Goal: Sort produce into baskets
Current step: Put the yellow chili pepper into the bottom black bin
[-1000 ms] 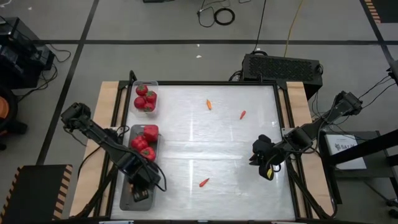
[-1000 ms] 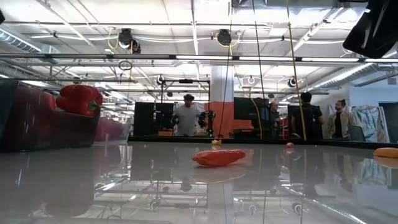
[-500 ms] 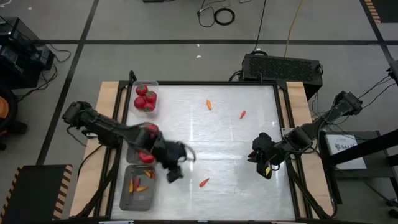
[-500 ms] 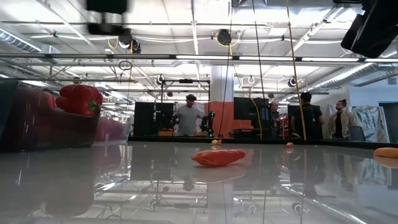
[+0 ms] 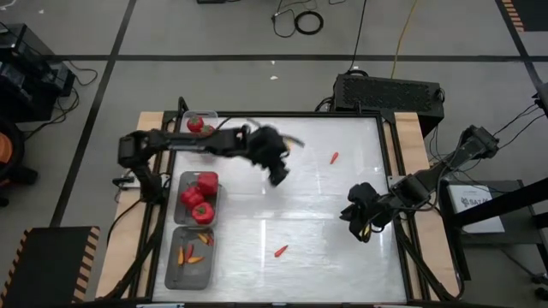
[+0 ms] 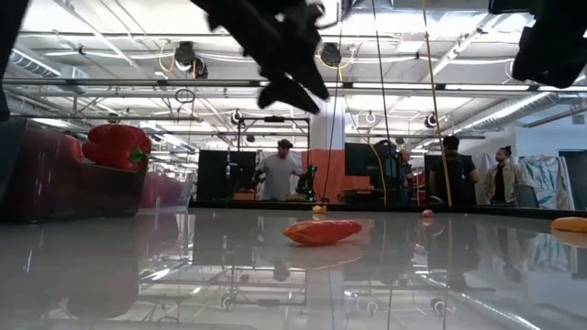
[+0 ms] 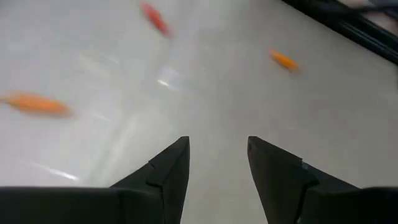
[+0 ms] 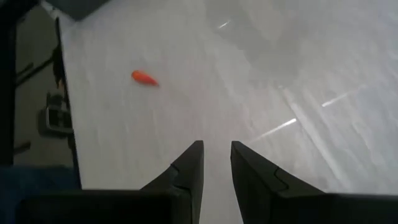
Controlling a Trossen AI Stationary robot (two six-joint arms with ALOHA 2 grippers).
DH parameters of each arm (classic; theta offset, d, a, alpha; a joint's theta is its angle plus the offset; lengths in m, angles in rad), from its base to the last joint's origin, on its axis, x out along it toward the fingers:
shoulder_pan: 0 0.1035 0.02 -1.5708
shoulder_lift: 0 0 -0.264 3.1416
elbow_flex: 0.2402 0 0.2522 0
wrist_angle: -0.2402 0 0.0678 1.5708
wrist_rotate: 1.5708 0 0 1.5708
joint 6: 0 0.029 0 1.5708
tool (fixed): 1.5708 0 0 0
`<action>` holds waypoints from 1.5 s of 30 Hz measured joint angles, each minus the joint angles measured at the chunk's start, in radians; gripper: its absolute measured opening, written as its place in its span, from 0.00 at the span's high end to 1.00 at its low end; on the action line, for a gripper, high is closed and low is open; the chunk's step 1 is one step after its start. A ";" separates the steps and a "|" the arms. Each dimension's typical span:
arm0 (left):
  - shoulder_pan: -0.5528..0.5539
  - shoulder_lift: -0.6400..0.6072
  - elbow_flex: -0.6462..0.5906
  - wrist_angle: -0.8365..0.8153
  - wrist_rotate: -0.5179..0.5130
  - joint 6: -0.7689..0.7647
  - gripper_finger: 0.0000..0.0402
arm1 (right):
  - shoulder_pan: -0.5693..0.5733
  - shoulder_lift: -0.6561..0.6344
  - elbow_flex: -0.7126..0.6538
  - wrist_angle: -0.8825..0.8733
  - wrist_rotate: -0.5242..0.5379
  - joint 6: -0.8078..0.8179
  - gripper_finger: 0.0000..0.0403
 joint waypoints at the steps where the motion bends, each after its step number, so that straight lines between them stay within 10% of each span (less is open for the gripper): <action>1: 0.027 0.034 0.040 -0.004 -0.032 0.014 0.58 | -0.003 0.001 0.000 -0.004 0.007 0.018 0.82; 9: 0.212 0.302 0.317 -0.108 -0.085 0.015 0.58 | -0.078 0.000 0.000 -0.028 0.020 0.077 0.82; 19: 0.274 0.484 0.359 -0.115 -0.110 0.028 0.58 | -0.179 -0.001 0.000 -0.031 0.014 0.049 0.82; 45: 0.187 0.487 0.360 -0.121 -0.226 -0.024 0.65 | -0.260 -0.038 0.001 -0.046 -0.079 -0.082 0.82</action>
